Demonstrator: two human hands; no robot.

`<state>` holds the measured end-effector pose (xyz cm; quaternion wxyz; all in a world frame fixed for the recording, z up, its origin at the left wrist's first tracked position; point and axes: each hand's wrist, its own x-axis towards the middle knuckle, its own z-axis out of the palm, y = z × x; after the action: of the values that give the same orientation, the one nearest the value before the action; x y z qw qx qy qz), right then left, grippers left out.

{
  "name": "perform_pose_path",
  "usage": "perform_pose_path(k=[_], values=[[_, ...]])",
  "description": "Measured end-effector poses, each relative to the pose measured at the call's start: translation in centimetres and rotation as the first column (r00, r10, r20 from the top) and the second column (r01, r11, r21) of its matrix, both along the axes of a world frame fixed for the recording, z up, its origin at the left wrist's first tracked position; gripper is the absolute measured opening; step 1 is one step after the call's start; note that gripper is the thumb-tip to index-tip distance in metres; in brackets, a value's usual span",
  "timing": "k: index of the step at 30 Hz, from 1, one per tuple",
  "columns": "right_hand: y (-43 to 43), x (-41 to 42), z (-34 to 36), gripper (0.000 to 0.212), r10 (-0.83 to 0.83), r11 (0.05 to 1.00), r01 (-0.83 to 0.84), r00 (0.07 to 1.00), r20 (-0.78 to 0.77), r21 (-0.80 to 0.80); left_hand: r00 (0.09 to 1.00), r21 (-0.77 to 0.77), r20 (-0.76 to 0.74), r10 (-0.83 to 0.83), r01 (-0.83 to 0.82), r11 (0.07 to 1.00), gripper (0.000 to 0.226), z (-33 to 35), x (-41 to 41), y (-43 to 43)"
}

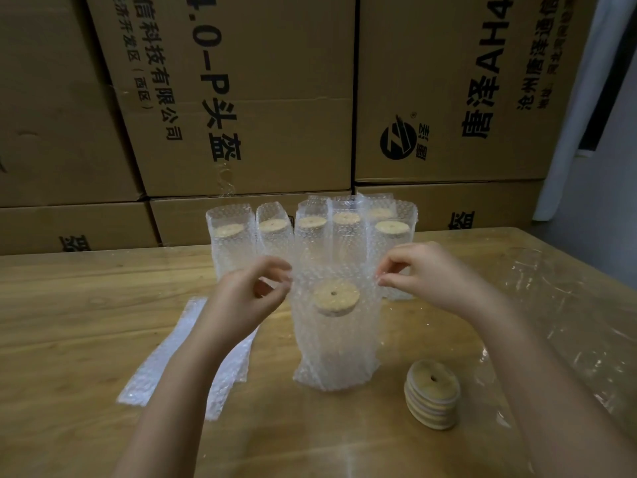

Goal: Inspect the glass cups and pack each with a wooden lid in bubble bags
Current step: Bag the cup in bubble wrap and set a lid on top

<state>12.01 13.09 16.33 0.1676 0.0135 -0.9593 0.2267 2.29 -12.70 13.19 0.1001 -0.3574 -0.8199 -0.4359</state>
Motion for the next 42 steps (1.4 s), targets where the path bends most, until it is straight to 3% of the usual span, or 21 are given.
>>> perform_pose_path(k=[2, 4, 5, 7, 10, 16, 20, 23, 26, 29, 35, 42], values=[[0.1, 0.1, -0.9, 0.009, 0.014, 0.992, -0.019, 0.999, -0.039, -0.124, 0.977, 0.128, 0.180, -0.118, 0.096, 0.987, 0.064, -1.7, 0.5, -0.1], [0.1, 0.1, -1.7, 0.012, 0.015, 0.971, -0.036, 0.996, -0.089, -0.236, 0.936, 0.049, 0.308, -0.173, 0.166, 0.985, 0.096, -4.0, 0.8, 0.3], [0.1, 0.0, -2.1, 0.013, 0.005, 0.957, -0.039, 0.993, -0.119, -0.287, 0.925, -0.017, 0.331, -0.186, 0.203, 0.979, 0.100, -5.3, 0.9, 0.8], [0.1, -0.1, -2.8, 0.015, -0.026, 0.928, -0.040, 0.985, -0.172, -0.370, 0.906, -0.045, 0.372, -0.201, 0.233, 0.971, 0.096, -8.0, 0.9, 2.1], [-0.2, -0.2, -4.2, 0.019, -0.077, 0.852, -0.058, 0.969, -0.235, -0.520, 0.852, 0.034, 0.489, -0.187, 0.195, 0.980, 0.089, -10.1, 0.7, 3.8], [0.4, -0.2, -8.0, 0.021, -0.211, 0.514, -0.125, 0.941, -0.266, -0.849, 0.838, 0.121, 0.498, -0.222, 0.187, 0.975, 0.092, -10.4, -0.6, 5.4], [1.4, 0.3, -11.3, 0.013, -0.271, 0.469, -0.060, 0.940, -0.208, -0.881, 0.820, 0.138, 0.539, -0.191, 0.138, 0.981, 0.107, -10.4, -1.7, 5.6], [2.7, 1.0, -13.2, 0.013, -0.292, 0.481, -0.035, 0.936, -0.197, -0.876, 0.817, 0.180, 0.561, -0.134, 0.038, 0.983, 0.119, -10.4, -3.2, 6.1], [3.5, 1.3, -14.9, 0.015, -0.356, 0.431, -0.003, 0.918, -0.173, -0.902, 0.816, 0.184, 0.577, -0.043, -0.079, 0.980, 0.134, -9.6, -5.1, 7.6], [3.7, 1.1, -16.1, 0.019, -0.391, 0.387, 0.027, 0.910, -0.138, -0.922, 0.848, 0.214, 0.531, 0.010, -0.145, 0.966, 0.123, -9.1, -7.3, 10.1], [4.8, 1.1, -16.6, 0.030, -0.447, 0.209, 0.017, 0.891, -0.080, -0.978, 0.898, 0.281, 0.436, 0.057, -0.196, 0.939, 0.106, -9.9, -10.5, 15.6], [4.6, 1.0, -16.7, 0.031, -0.438, 0.215, 0.018, 0.896, -0.080, -0.976, 0.933, 0.247, 0.358, 0.045, -0.141, 0.959, 0.098, -11.3, -11.7, 18.3]])
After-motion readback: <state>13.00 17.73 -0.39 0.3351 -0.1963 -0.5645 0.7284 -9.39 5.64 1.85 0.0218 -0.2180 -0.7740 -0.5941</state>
